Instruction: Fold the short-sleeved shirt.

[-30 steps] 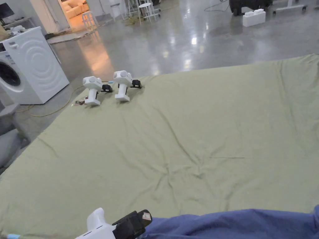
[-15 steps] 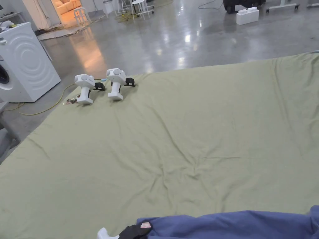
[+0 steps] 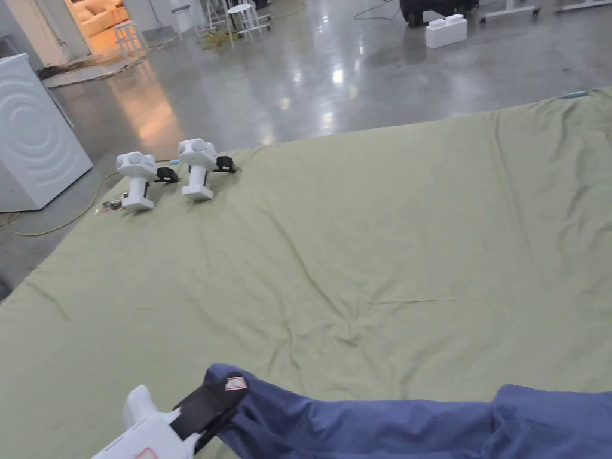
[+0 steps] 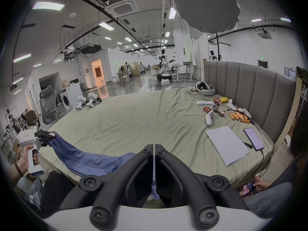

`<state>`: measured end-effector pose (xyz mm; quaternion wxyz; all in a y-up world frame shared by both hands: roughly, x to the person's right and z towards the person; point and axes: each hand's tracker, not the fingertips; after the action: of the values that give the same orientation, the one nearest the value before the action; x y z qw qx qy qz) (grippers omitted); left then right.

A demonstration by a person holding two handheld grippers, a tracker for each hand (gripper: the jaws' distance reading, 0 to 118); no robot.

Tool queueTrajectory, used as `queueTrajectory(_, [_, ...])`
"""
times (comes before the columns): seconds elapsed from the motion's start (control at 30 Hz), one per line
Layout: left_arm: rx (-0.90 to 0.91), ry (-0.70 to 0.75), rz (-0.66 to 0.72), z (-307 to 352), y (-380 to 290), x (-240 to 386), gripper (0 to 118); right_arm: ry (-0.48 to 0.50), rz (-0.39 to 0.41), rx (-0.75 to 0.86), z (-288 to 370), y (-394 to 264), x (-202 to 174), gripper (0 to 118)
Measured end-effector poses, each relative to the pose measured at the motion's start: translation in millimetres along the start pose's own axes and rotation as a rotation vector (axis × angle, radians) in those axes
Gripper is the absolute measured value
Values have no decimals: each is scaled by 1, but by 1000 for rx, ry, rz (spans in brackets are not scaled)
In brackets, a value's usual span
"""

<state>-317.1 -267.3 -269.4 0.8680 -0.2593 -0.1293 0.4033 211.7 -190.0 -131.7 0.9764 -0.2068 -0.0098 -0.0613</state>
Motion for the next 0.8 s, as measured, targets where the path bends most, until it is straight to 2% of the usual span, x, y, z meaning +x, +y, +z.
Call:
queueTrajectory(0.2, [-258, -109, -178, -96, -96, 76, 14, -17, 9, -9, 8, -5, 3, 4])
queueTrajectory(0.27, [-332, -90, -214, -126, -125, 82, 14, -29, 4, -12, 14, -8, 7, 4])
queueTrajectory(0.4, [-415, 56, -354, -167, -173, 90, 14, -74, -14, -23, 26, -18, 20, 4])
queueTrajectory(0.43, [-434, 50, -359, -169, -178, 86, 21, -85, -27, -30, 28, -21, 25, 4])
queueTrajectory(0.47, [-443, 36, -346, -170, -181, 84, 39, -96, -41, -36, 29, -24, 30, 4])
queueTrajectory(0.5, [-477, 8, -328, -168, -181, 85, 68, -104, -58, -49, 29, -27, 35, 4])
queueTrajectory(0.53, [-495, -33, -316, -162, -179, 85, 92, -112, -76, -58, 29, -29, 38, 4])
queueTrajectory(0.67, [-358, -41, -380, -117, -151, 96, 94, -114, -123, -68, 28, -33, 50, 4])
queueTrajectory(0.73, [-258, 3, -329, -96, -130, 86, 93, -115, -129, -65, 28, -33, 53, 4])
queueTrajectory(0.8, [-202, -2, -211, -89, -112, 72, 87, -108, -136, -69, 26, -34, 54, 4])
